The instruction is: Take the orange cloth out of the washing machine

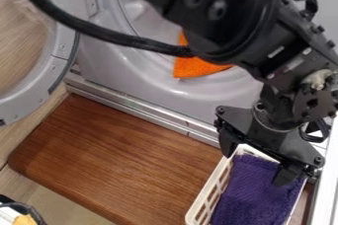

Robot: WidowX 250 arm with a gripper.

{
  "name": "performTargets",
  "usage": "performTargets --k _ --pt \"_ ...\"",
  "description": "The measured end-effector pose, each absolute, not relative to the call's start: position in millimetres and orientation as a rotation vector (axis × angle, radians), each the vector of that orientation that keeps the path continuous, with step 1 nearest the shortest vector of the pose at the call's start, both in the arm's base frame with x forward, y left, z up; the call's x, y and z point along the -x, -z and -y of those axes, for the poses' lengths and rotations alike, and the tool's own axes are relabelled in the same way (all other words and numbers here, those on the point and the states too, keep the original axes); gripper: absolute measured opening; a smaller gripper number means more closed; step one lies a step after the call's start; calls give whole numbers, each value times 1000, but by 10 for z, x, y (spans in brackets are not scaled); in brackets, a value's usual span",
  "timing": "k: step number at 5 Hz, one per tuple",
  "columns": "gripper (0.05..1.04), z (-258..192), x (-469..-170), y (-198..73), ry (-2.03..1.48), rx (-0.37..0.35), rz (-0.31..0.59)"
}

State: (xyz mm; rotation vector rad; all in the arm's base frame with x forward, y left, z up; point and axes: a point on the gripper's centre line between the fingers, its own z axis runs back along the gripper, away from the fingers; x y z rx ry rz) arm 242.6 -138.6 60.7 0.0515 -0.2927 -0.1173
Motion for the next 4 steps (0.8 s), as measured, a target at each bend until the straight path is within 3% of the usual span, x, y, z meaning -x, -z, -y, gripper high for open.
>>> performTargets --k 1,2,4 --pt "1001 1376 -2402 -535 118 -59 272" --pt "1001 1283 -2391 -412 66 -12 279" --pt "1001 902 -2793 -484 -76 30 321"
